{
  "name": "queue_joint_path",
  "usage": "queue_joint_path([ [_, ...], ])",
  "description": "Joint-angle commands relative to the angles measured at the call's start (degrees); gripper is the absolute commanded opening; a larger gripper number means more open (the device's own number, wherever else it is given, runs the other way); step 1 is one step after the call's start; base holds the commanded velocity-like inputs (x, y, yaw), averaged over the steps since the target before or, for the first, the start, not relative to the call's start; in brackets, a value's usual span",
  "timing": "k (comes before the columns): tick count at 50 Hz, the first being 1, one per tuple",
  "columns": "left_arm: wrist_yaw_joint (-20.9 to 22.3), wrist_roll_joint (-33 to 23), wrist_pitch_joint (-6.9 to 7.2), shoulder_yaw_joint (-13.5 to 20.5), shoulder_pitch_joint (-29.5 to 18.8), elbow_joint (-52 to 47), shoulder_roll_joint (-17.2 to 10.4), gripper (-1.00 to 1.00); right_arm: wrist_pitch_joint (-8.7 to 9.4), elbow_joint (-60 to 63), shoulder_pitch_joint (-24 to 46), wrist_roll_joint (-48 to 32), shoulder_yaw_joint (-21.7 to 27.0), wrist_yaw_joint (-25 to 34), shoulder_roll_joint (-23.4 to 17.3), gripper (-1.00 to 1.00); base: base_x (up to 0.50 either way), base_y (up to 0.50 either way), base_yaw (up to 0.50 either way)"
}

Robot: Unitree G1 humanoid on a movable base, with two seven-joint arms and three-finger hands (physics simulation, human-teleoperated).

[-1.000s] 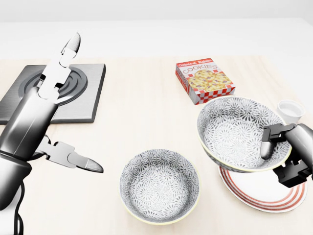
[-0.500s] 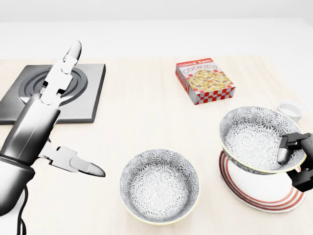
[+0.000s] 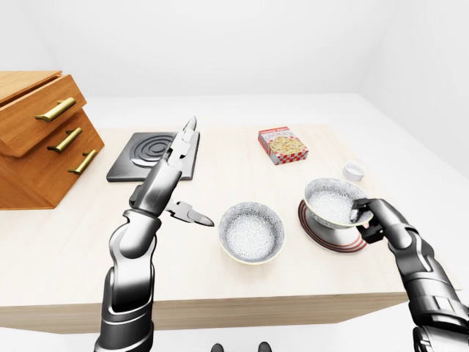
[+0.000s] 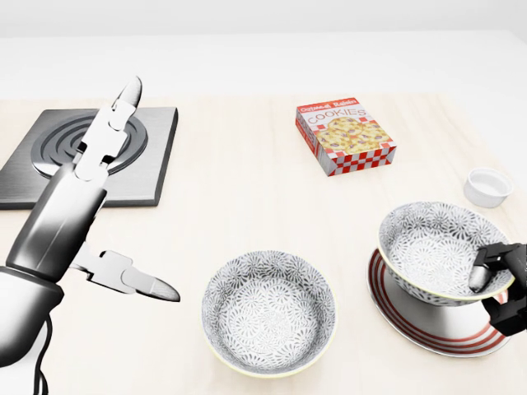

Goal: Pick the akita bowl from table center and place it on the plate.

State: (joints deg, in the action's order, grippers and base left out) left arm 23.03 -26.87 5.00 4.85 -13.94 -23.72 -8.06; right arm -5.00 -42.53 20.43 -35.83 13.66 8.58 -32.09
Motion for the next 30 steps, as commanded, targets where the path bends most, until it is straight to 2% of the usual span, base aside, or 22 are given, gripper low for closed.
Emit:
queue_joint_path([
  [1,-0.1,-0.1,0.00,0.0,-0.1,0.4,0.0,1.00,0.00,-4.9,1.4,4.5,-0.7,-2.9,0.0,-1.00,0.00,0.00,0.00],
  [14,-0.1,-0.4,0.00,-0.2,0.2,0.7,0.2,1.00,0.00,-2.2,0.1,4.7,0.1,-2.1,-0.6,-1.00,0.00,0.00,0.00],
  [15,-0.2,-0.3,0.00,-0.2,0.3,0.9,0.1,1.00,0.00,-1.6,-0.2,4.6,0.3,-2.1,-0.6,-0.51,0.00,0.00,0.00],
  [16,-0.2,-0.3,0.00,-0.1,0.3,1.0,0.1,1.00,0.00,-0.7,-0.8,4.3,0.5,-2.1,-0.7,0.49,0.00,0.00,0.00],
  [17,-0.2,-0.2,0.00,0.0,0.3,1.0,0.1,1.00,0.00,0.2,-1.2,4.2,0.8,-2.0,-0.7,0.64,0.00,0.00,0.00],
  [18,-0.3,-0.1,0.00,0.1,0.3,1.0,0.1,1.00,0.00,1.2,-1.9,4.1,1.1,-1.8,-0.7,1.00,0.00,0.00,0.00],
  [30,-0.7,0.4,0.00,0.4,0.8,1.9,0.0,1.00,0.00,8.3,-6.8,2.2,3.4,-0.4,0.6,1.00,0.00,0.00,0.00],
])
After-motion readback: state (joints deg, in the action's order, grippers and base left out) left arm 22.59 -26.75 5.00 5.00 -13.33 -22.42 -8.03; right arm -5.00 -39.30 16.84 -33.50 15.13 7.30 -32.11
